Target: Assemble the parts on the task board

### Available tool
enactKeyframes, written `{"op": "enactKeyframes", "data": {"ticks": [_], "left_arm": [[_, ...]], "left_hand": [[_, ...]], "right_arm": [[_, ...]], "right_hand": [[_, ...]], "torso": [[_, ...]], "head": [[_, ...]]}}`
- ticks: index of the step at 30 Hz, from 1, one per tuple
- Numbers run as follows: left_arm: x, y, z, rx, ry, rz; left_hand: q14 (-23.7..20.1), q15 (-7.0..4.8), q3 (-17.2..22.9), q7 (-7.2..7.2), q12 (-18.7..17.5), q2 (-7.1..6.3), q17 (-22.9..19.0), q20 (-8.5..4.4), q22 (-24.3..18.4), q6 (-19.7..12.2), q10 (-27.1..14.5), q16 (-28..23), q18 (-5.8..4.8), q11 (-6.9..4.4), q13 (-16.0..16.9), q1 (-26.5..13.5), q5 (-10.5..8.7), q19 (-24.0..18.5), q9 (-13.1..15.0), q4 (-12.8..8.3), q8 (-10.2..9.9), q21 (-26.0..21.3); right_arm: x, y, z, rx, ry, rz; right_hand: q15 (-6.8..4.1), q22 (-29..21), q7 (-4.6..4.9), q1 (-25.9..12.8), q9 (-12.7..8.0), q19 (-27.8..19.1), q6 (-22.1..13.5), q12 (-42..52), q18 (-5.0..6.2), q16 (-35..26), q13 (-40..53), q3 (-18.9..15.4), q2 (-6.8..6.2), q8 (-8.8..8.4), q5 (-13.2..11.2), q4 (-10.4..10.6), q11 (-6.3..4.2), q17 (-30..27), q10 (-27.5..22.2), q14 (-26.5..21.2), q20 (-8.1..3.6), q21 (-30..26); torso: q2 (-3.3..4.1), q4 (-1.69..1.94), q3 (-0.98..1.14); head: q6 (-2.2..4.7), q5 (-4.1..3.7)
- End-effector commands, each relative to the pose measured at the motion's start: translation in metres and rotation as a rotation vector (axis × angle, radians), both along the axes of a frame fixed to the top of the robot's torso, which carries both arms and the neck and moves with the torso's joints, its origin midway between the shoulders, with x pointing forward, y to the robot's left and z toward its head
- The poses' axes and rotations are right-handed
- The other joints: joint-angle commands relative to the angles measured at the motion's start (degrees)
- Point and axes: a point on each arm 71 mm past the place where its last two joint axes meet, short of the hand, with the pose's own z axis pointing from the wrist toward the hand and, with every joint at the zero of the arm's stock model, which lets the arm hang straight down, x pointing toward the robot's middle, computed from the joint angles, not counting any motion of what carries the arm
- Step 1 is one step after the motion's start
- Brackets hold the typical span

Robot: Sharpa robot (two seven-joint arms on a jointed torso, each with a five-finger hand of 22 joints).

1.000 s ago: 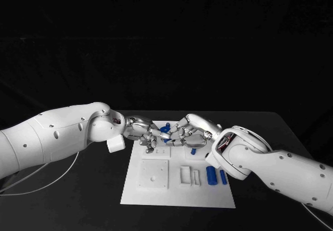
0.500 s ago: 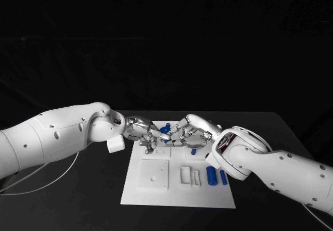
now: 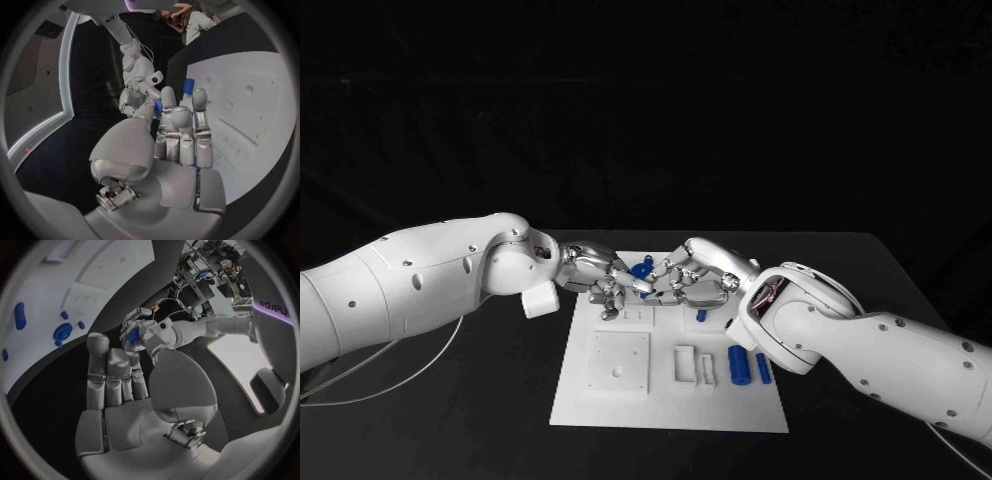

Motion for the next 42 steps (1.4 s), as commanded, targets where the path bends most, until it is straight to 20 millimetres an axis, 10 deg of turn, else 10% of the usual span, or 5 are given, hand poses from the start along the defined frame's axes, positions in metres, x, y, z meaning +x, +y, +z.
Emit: {"op": "enactKeyframes", "data": {"ticks": [1,8,17,27,42], "left_arm": [[-0.001,-0.006,0.003,-0.035,-0.007,-0.012],[0.002,-0.005,0.005,-0.046,-0.027,0.028],[0.007,-0.001,0.004,-0.026,-0.056,0.103],[0.007,0.002,0.002,0.008,-0.053,0.134],[0.006,0.002,0.001,0.019,-0.045,0.131]], "left_hand": [[0.1,-0.40,0.6,-0.11,0.2,0.85,0.1,-0.44,1.1,0.2,2.7,0.0,-1.11,-0.43,-0.1,1.5,2.27,0.0,0.4,-0.6,0.1,0.4],[0.3,-0.46,4.3,0.03,0.7,2.99,0.3,-0.54,1.2,0.0,2.8,0.2,-0.98,-0.43,-0.3,2.2,8.97,0.0,3.6,-2.9,1.0,1.0],[1.0,-0.84,8.1,-0.45,2.4,2.04,0.4,-0.86,1.2,0.1,2.9,0.2,-0.75,-0.81,-0.2,-0.1,14.37,0.1,10.3,-5.8,2.3,2.4],[1.4,-0.93,9.9,-0.62,3.4,2.43,0.5,-0.96,1.1,0.6,2.9,0.0,-0.70,-0.94,-0.4,-2.0,14.72,-0.1,13.7,-6.6,1.0,3.2],[1.5,-1.02,11.3,-0.86,3.8,3.50,0.8,-1.03,1.1,0.6,2.9,-0.1,-0.81,-0.92,-0.4,-5.2,15.05,-0.1,18.5,-8.0,0.4,3.3]], "right_arm": [[0.000,0.001,-0.002,-0.017,0.007,0.008],[0.000,0.001,-0.002,-0.018,0.008,0.007],[0.002,-0.003,-0.002,-0.010,0.000,-0.020],[0.005,-0.011,0.000,0.024,-0.030,-0.073],[0.007,-0.014,-0.002,0.018,-0.020,-0.088]], "right_hand": [[-0.35,1.5,-1.22,-0.3,0.2,2.8,1.8,-0.2,-1.11,-0.1,0.1,0.0,0.52,0.19,0.2,0.4,-0.22,0.0,0.1,0.0,-0.44,0.4],[-0.35,1.4,-1.23,-0.5,0.2,2.8,1.6,-0.4,-1.10,-0.2,-0.1,-0.2,0.35,0.17,0.4,0.6,-0.22,0.0,0.0,-0.1,-0.45,0.2],[-0.19,0.8,-1.00,-1.9,0.1,2.7,0.1,-2.3,-0.73,-1.0,-1.5,-2.3,-0.96,0.16,2.0,2.3,0.02,-0.6,-1.3,-0.3,-0.31,-1.2],[0.49,-0.2,0.37,-0.1,0.1,2.6,-4.0,-4.0,0.16,-1.9,-3.9,-5.6,-2.28,0.14,2.1,6.3,0.88,-1.6,-2.8,-0.8,0.49,-3.3],[0.55,-0.4,0.55,0.1,0.1,2.6,-4.5,-4.5,0.16,-2.0,-4.6,-5.9,-2.64,0.12,2.2,6.8,0.98,-1.7,-3.3,-0.9,0.52,-3.6]], "torso": [[0.00,0.05,0.00],[0.00,0.02,0.01],[-0.02,0.01,-0.01],[0.00,0.00,-0.03],[0.02,0.01,-0.04]], "head": [[0.04,0.04],[0.04,0.03],[0.07,0.02],[0.19,0.07],[0.11,0.06]]}}
